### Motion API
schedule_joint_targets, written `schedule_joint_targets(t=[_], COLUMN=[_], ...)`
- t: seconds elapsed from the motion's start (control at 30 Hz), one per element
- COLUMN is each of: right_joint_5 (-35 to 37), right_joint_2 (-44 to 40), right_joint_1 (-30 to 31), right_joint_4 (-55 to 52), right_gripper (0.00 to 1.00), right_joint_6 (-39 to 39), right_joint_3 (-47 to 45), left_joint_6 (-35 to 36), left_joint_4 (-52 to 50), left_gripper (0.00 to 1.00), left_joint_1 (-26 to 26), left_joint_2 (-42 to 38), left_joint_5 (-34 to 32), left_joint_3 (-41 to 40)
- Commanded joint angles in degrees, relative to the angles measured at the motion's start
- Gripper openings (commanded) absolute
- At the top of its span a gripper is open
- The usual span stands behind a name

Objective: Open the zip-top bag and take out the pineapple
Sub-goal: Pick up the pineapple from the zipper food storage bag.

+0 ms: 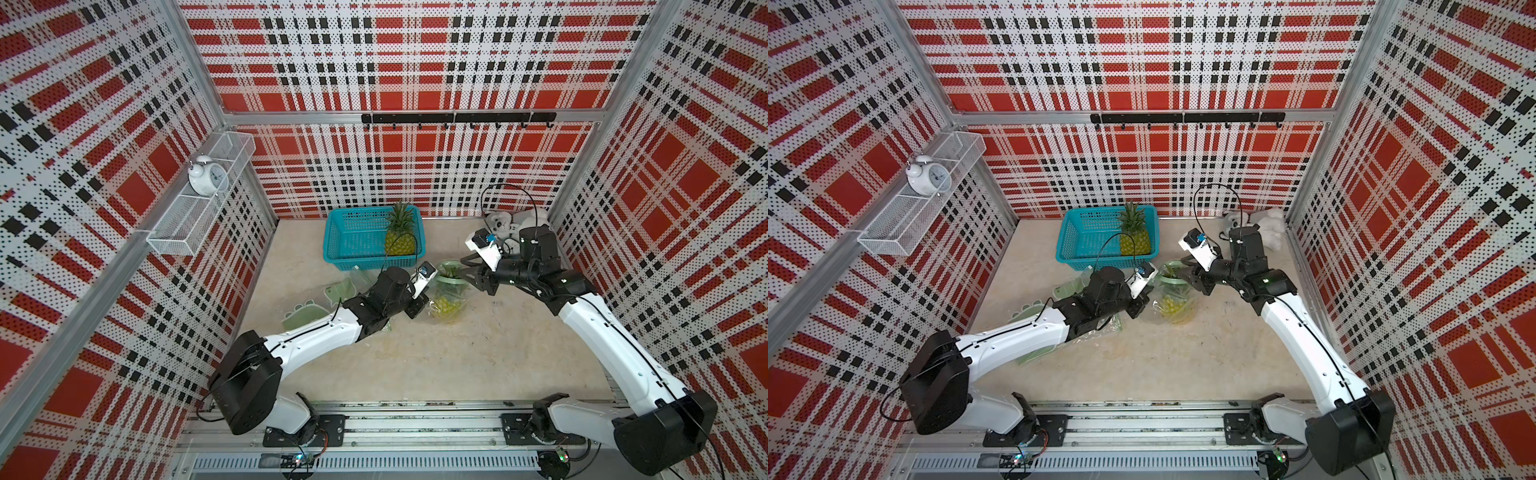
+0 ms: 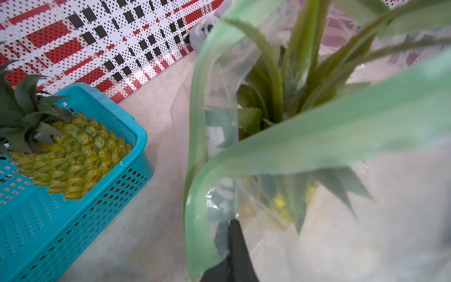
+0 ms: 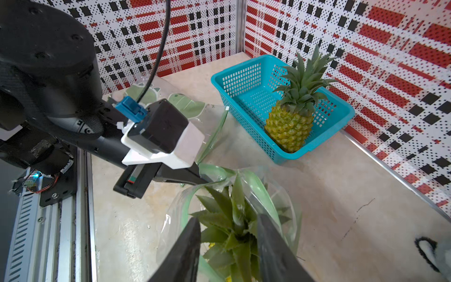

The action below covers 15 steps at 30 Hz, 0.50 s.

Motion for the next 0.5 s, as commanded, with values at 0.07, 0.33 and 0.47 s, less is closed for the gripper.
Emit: schedule_joint_targets(t=[0.07,0.33,0.47], right_joint_5=[1.62,3.14,5.49], right_joint_2=[1.19,2.24,3.10], right_joint_1=[0.67,1.20,1.99], right_joint_4=[-2.90,-3.13,-2.13], right_gripper=[0.45,0.47,0.53], right_joint_6=[0.66,0.85,1.66], right_joint_3=[-0.37,-1.68,-2.52], left_joint_6=[0.91,1.05,1.05], left_joint_4=[-0.29,-0.27,-0.27], left_gripper=[0.00,0.00,0.00], left_joint_1=[-0.58,-0.58,-0.58], left_joint_2=[-1.28,-1.37,-1.37], left_joint_5=[-0.50,-0.63,-0.29], left_joint_3=[2.12,2.43,2.52])
